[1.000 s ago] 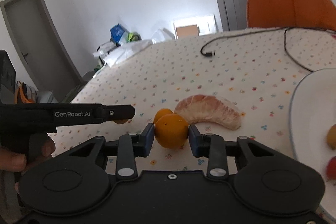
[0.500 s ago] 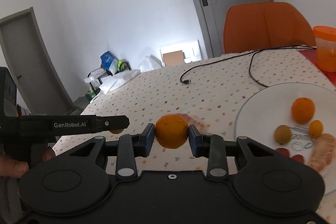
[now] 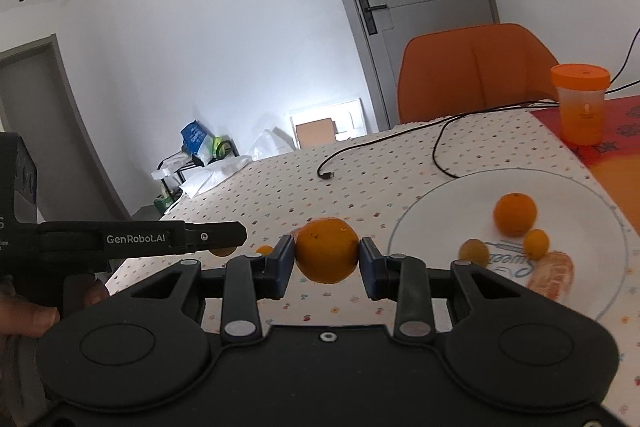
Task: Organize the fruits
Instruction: 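Carry both fruits over the white plate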
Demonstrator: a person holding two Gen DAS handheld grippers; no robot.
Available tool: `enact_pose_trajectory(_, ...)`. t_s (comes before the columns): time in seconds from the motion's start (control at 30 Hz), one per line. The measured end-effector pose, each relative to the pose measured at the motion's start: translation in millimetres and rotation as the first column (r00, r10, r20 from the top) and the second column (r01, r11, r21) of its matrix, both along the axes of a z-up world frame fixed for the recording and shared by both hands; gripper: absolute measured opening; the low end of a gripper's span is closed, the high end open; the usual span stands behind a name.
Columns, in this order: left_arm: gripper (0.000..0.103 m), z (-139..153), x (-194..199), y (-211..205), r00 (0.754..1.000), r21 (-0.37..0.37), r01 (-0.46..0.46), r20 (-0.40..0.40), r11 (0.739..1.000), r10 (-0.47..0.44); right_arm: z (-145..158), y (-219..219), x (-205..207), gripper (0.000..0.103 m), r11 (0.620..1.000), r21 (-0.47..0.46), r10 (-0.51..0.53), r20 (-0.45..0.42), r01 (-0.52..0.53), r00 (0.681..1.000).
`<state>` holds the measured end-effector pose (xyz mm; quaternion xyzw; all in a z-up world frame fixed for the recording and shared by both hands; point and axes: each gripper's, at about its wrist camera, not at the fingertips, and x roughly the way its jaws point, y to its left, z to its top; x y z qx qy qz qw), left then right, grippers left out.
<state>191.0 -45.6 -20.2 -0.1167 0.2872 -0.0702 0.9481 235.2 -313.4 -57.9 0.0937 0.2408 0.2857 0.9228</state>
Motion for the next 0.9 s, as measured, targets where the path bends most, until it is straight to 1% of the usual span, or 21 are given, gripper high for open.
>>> enact_pose_trajectory(0.2,0.026,3.5,1.2,-16.1,0.999,-0.001,0.029,0.013,1.0,-0.029,2.5,-13.9,-5.8,0.033,1.0,-0.003,-0.023,0.014,0.023,1.0)
enact_pose_trajectory(0.4,0.026,3.7,6.0,-33.1,0.998,0.002,0.063,0.023,0.998,-0.063,1.3,-35.4,-9.6,0.033,0.998,-0.003,-0.069,0.023,0.069,0.997)
enact_pose_trajectory(0.9,0.026,-7.6,31.3,-68.4,0.992,-0.009,0.127,0.0,0.992,-0.127,-7.4,-87.8,1.1,0.033,0.98,-0.004,-0.197,0.009,0.197,0.98)
